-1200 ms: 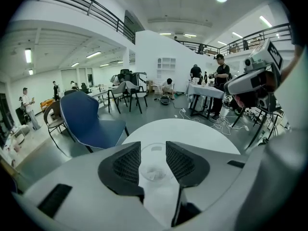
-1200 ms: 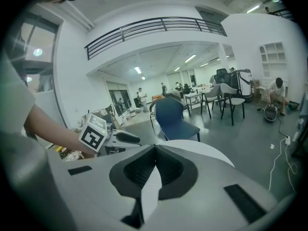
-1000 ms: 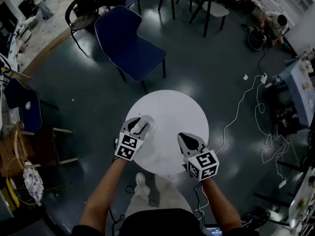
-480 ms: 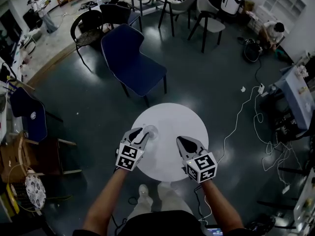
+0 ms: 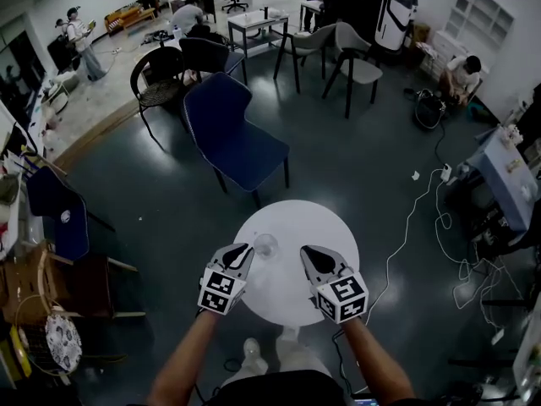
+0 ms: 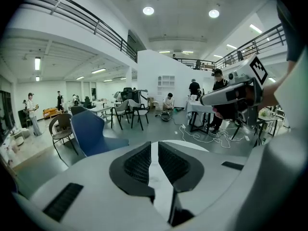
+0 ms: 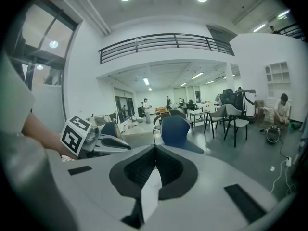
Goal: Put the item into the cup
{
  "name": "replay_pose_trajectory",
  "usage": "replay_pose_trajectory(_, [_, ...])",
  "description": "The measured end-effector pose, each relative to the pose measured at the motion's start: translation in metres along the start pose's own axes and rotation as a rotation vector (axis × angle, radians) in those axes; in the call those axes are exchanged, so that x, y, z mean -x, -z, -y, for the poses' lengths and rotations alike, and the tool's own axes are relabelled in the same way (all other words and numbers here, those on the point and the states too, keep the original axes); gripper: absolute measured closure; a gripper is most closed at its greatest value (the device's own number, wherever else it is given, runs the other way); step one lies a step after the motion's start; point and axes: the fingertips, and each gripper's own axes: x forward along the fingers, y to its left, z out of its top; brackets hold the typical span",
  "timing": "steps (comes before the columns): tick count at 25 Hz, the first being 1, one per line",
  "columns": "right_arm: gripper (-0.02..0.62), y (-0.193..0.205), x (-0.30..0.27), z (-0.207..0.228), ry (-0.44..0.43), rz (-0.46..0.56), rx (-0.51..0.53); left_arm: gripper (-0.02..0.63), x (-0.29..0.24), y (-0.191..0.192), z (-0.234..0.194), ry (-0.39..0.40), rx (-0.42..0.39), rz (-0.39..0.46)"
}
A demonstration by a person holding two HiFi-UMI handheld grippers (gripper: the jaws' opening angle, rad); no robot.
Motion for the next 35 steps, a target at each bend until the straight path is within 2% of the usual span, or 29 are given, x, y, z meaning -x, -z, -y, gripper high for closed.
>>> replay_pose_trajectory(4, [0.580,-0.018,0.001,-0.016,0.006,0.029,0.022,0.568,0.026,-0.013,-0.004,0.015,0.034,0.048])
replay_pose_trajectory(20, [0.580,-0.053,0.030,-0.084,0.050,0.132,0.026,0.588,0.120,-0.040,0.014,0.093,-0.006,0.179])
replay_pose_trajectory(35, [0.580,-0.053,0.062,-0.141,0.127,0.177,0.054,0.589,0.195,-0.039,0.020,0.123,-0.024,0.265])
